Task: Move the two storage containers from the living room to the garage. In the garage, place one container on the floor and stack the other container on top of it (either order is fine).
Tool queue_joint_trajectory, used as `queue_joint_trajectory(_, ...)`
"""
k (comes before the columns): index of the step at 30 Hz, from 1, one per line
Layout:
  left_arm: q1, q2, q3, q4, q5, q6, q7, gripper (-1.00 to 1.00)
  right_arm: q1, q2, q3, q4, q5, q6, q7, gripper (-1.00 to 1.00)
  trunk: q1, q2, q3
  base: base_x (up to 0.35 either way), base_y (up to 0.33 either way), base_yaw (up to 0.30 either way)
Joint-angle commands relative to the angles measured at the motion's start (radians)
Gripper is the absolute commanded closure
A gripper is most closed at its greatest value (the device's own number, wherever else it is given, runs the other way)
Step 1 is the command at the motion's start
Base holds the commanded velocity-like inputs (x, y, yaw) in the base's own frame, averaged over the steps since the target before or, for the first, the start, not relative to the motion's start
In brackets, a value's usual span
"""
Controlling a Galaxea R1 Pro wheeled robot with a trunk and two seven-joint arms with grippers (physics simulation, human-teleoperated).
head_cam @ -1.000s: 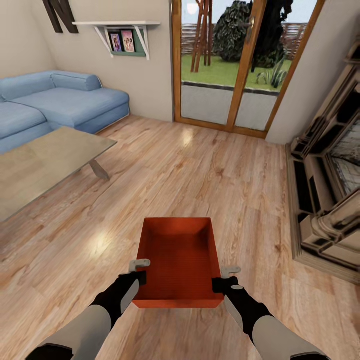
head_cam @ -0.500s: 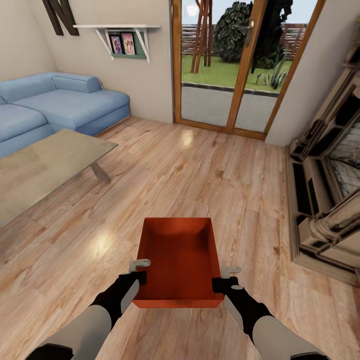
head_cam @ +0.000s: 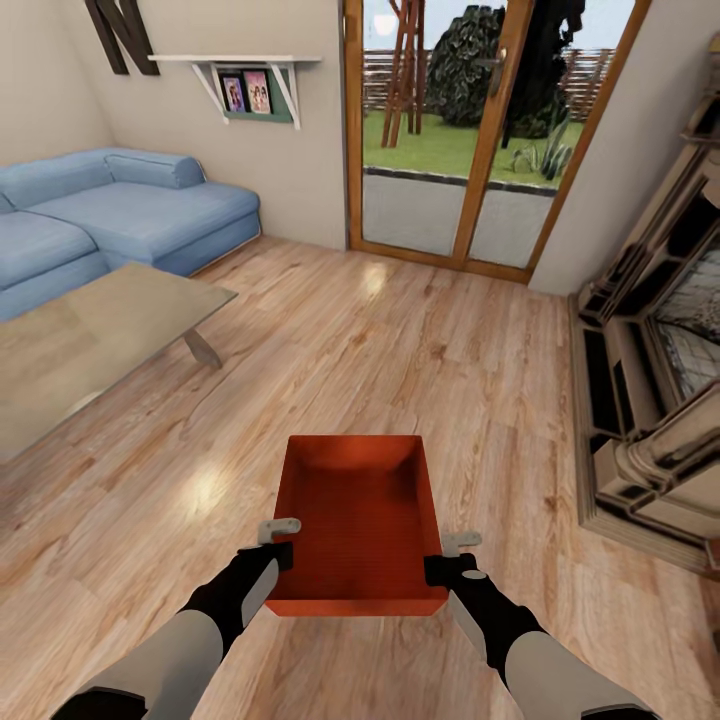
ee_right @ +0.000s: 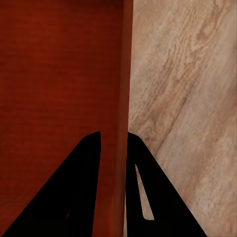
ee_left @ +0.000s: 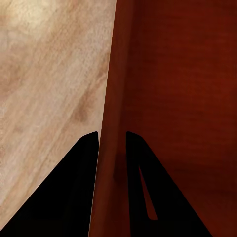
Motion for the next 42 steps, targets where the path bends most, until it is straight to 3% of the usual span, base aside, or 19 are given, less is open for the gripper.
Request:
queue_joint_trajectory(1,0.0,0.009,0.002,0.001,0.012,0.008,0.013,1.0,0.0,-0.006,0.001,-0.005,0.012,-0.026,-0.01,1.0,-0.004,0.007,0.003,0.0,0.0,0.0)
queue_joint_trajectory(42,0.0,0.01,0.002,0.001,0.012,0.007,0.014,1.0,0.0,0.004,0.002,-0.007,0.012,-0.022,-0.008,1.0,-0.161,0.294,0.138,0.0,0.0,0.0)
